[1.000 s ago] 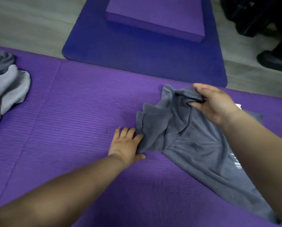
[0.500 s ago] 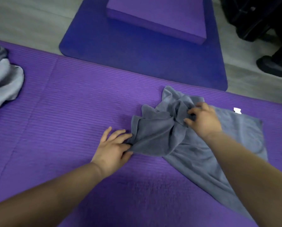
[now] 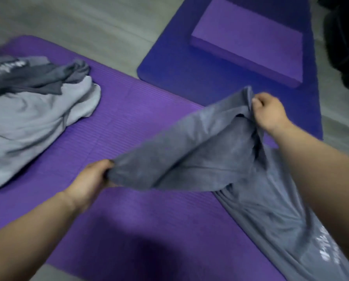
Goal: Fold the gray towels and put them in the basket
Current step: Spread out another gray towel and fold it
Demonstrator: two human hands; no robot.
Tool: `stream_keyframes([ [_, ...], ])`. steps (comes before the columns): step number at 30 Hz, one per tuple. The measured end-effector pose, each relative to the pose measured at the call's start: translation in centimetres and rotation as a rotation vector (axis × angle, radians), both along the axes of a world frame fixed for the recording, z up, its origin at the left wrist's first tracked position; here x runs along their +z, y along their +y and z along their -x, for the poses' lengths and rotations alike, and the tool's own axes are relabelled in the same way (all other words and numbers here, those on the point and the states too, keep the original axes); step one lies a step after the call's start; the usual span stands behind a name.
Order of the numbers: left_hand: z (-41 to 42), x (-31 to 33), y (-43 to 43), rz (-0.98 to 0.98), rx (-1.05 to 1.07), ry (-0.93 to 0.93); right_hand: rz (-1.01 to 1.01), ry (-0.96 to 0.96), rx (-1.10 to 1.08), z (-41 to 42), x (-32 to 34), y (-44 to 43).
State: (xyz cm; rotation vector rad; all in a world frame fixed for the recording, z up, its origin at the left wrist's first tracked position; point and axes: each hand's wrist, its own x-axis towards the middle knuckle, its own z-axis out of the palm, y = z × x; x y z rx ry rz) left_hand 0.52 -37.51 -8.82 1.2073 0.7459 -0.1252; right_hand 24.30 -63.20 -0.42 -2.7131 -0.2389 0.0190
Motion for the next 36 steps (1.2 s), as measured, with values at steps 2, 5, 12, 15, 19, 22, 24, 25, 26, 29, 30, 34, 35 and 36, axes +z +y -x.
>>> stream_keyframes([
  [2,1.6,0.0,2.7,-0.059,0.19,0.08,-0.101,-0.09,0.043,-1.7,1.1,5.2],
  [5,3.6,-1.2,6.8,-0.367,0.454,0.184,-0.295,-0.066,0.058,-2.4,0.8,12.8],
  [12,4.8,-2.5,6.3,-1.191,-0.213,0.531,0.097,0.185,0.414,4.8,-7.3,10.2],
  [15,3.8,-2.8,3.7,-1.273,-0.661,0.368,0.27,0.221,0.574,10.2,-10.4,4.8],
  [19,3.9,-3.3,0.9,-1.233,-1.093,0.435,0.402,0.169,0.766,16.0,-12.4,-0.6],
  [22,4.1,-3.2,0.7,-1.31,-1.221,0.493,0.41,0.195,0.884,18.4,-12.9,-2.6],
  [24,3.9,-2.9,0.8,-1.376,-1.258,0.478,0.476,0.208,0.932,19.6,-13.3,-3.0],
  [25,3.8,-2.8,0.8,-1.389,-1.271,0.479,0.509,0.23,0.963,20.0,-13.5,-2.9],
  [26,3.8,-2.8,0.8,-1.395,-1.282,0.481,0.552,0.271,0.993,20.4,-13.5,-2.7],
  [29,4.4,-3.0,0.8,-1.39,-1.305,0.484,0.586,0.355,1.025,21.1,-14.1,-1.5],
  [30,4.7,-3.1,1.0,-1.389,-1.308,0.483,0.563,0.337,1.05,21.2,-13.9,-0.9],
  [34,4.7,-2.1,2.6,-1.324,-1.121,0.543,0.548,0.619,1.036,21.6,-12.7,-0.2],
  [35,4.4,-1.7,3.0,-1.307,-1.004,0.578,0.494,0.653,0.991,21.6,-12.5,-0.2],
  [36,4.2,-1.4,3.5,-1.299,-0.872,0.599,0.417,0.63,0.957,21.6,-12.1,0.0],
])
